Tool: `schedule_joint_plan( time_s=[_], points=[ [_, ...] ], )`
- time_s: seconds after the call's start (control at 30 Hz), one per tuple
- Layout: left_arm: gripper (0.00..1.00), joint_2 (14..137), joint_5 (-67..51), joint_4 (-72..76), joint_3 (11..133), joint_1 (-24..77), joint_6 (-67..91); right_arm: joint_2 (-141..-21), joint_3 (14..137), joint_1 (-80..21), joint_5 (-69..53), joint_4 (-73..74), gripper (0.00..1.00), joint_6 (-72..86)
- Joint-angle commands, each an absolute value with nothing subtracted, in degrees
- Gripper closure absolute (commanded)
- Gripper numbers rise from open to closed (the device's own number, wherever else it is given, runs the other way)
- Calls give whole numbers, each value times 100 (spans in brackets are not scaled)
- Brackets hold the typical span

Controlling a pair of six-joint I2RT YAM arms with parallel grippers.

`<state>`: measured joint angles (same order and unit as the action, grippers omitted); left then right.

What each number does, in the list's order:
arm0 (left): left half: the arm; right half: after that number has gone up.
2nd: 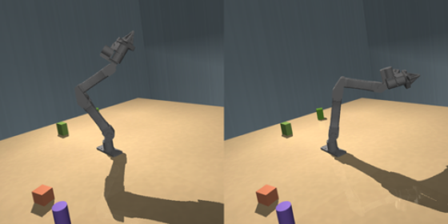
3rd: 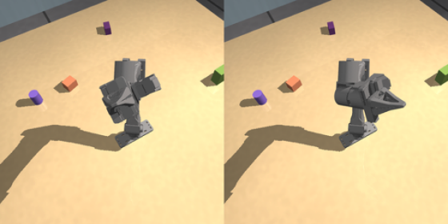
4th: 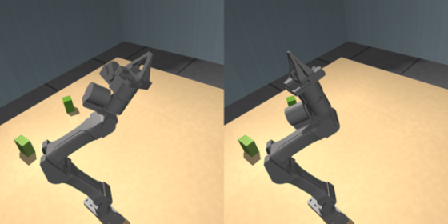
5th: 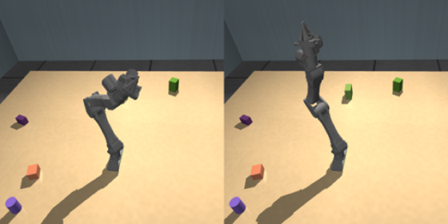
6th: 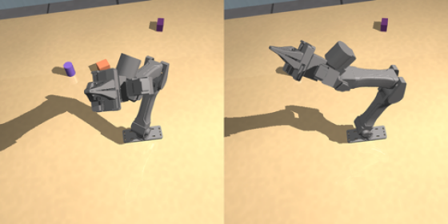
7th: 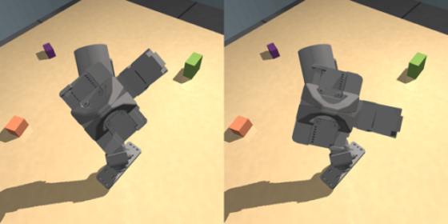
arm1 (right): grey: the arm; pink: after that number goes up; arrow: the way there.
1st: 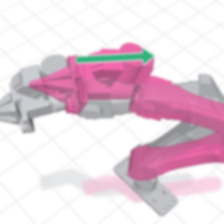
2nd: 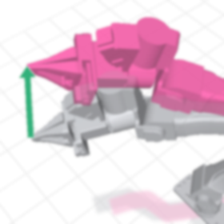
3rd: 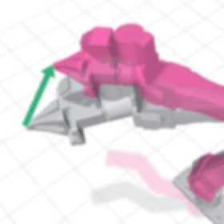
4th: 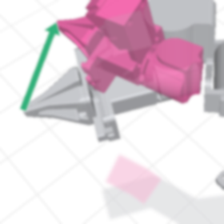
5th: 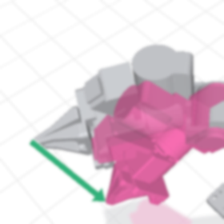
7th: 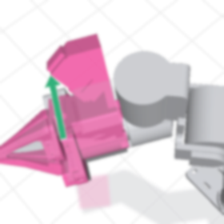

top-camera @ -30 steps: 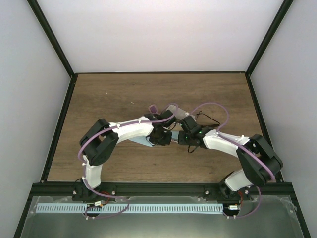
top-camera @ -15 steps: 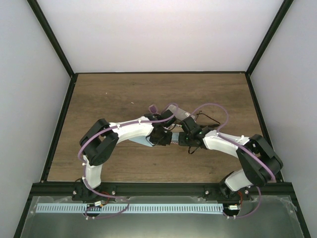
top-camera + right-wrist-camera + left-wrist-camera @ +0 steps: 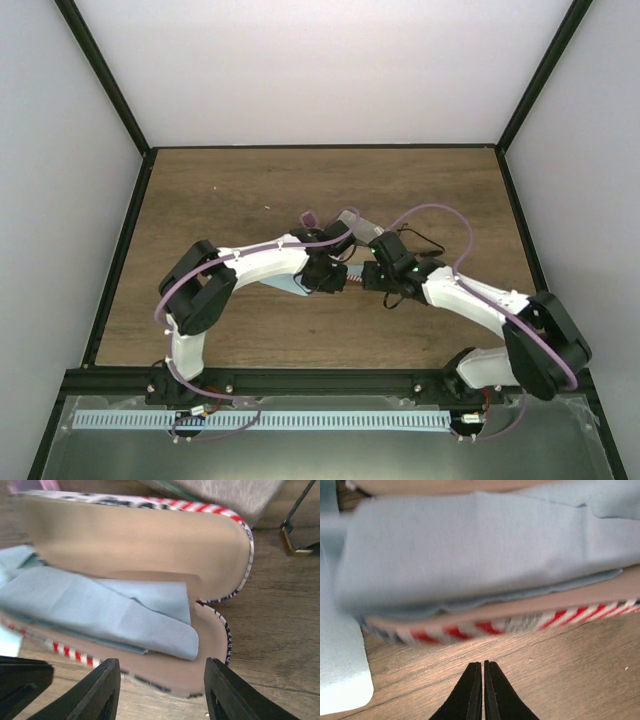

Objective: Organize the sunglasses
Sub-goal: Place the glasses cleaning cloth in the sunglasses case.

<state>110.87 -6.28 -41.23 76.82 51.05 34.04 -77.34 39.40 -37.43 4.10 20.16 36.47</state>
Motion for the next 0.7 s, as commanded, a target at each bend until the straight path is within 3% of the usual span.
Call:
schedule_joint_plan(
  time_s=[0.0,0.3,0.67],
  points=[
    [96,10801,-573,-4178,7656,5111,3334,-7249,4219,-3799,433,2350,52,3593],
    [96,9920,-84,-4000,7433,5077,3342,-6495,4702,-3653,934,2912,51,3448],
    [93,8741,320,-3621,7465,4574,3535,-7750,5887,-1404,125,2853,47,2664]
  ],
)
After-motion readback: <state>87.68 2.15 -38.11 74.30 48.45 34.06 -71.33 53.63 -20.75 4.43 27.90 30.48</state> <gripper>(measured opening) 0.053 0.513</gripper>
